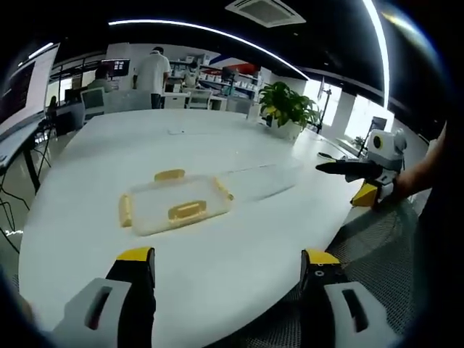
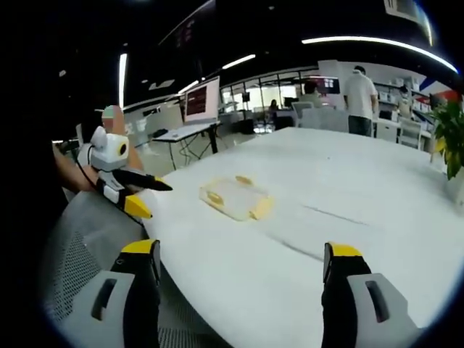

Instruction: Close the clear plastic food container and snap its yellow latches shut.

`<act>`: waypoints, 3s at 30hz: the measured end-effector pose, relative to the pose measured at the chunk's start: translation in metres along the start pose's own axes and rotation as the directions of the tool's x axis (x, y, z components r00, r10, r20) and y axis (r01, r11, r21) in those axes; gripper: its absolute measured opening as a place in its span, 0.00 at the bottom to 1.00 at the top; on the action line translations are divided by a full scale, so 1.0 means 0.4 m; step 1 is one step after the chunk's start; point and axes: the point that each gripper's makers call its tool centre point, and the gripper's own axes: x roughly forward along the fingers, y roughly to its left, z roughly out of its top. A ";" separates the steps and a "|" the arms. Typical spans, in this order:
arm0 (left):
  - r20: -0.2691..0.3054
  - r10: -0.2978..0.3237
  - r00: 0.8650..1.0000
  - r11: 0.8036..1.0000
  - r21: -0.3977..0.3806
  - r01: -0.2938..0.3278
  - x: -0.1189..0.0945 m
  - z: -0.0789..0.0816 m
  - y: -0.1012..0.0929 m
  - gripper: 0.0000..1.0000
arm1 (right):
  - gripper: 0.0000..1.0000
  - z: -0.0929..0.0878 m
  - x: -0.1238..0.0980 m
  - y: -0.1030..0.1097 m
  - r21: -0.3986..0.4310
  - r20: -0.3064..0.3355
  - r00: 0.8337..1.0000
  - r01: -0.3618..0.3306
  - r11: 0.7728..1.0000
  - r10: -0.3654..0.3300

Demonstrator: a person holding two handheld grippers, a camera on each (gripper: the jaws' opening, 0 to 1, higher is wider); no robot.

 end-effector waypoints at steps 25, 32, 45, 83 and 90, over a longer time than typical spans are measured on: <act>0.022 -0.021 1.000 1.000 0.021 0.020 0.000 0.018 -0.009 0.86 | 0.94 0.005 0.011 0.066 0.031 -0.026 0.987 -0.155 0.987 0.156; 0.042 -0.045 0.998 0.998 -0.038 0.046 -0.003 0.030 -0.011 0.86 | 0.96 0.011 0.013 0.051 0.033 -0.014 0.988 -0.152 0.988 0.152; 0.045 -0.075 0.996 0.996 0.044 0.073 0.017 0.047 -0.019 0.82 | 0.98 0.011 0.030 0.048 -0.045 -0.072 0.982 -0.180 0.983 0.177; -0.003 -0.109 0.994 0.994 -0.029 0.109 0.025 0.079 0.054 0.88 | 0.95 0.114 0.139 0.074 -0.013 -0.048 0.983 -0.177 0.984 0.176; -0.051 -0.125 0.991 0.992 -0.017 0.125 0.026 0.063 0.068 0.85 | 0.90 0.116 0.157 0.053 -0.023 -0.071 0.982 -0.175 0.984 0.173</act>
